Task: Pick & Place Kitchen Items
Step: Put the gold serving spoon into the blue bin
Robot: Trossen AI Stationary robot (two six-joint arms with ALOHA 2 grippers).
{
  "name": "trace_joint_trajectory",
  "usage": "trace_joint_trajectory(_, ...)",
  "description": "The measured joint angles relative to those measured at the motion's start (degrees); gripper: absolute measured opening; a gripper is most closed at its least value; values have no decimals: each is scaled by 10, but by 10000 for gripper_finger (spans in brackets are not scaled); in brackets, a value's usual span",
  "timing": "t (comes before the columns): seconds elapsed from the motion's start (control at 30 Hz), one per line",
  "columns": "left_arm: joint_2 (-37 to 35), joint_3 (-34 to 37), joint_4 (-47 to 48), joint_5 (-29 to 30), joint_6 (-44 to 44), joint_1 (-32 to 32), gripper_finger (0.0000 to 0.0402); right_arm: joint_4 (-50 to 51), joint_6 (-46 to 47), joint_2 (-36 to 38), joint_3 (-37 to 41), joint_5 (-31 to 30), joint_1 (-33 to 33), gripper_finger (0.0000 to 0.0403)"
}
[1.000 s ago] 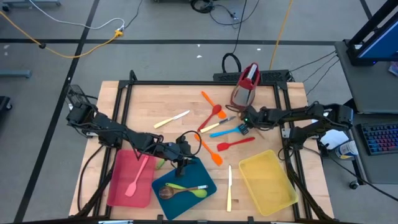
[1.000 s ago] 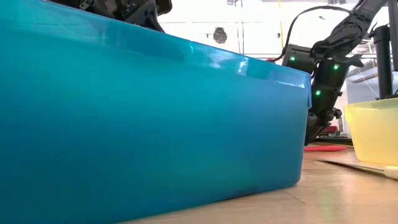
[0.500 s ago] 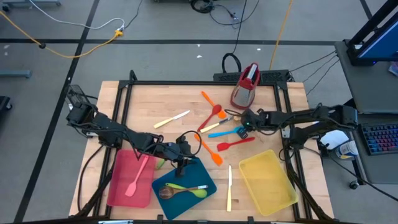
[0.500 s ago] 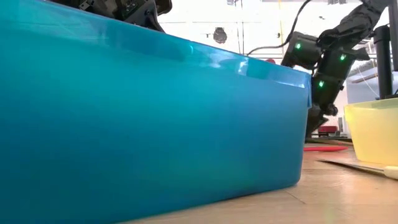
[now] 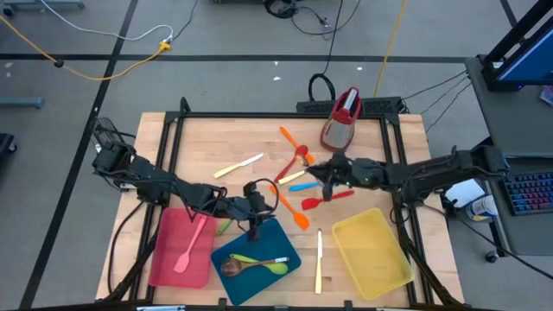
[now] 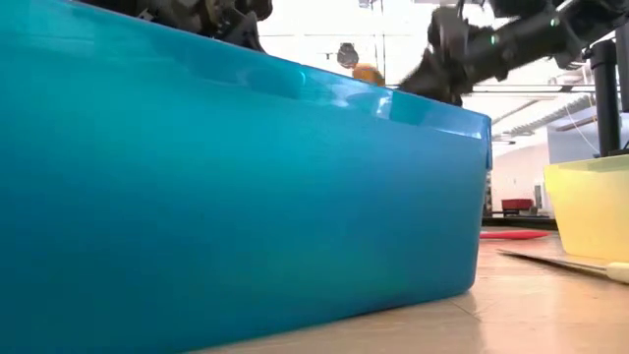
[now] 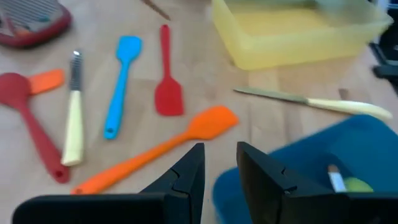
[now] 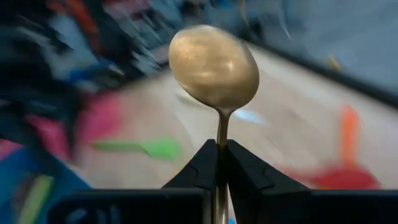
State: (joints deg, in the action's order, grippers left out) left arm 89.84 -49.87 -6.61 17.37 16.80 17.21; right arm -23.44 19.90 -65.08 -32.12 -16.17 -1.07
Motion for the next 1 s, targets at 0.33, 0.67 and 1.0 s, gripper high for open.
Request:
trace_joint_trajectory(0.33, 0, 0, -85, 42, -41, -1, 97, -196, -83, -45, 0, -1, -54, 15)
trace_joint_trajectory(0.67, 0, 0, -175, 43, -94, -22, 97, -404, -98, -147, 0, -1, -75, 15)
trace_joint_trajectory(1.0, 0, 0, -215, 43, -102, -44, 97, -561, -116, -238, -1, 0, -92, 15)
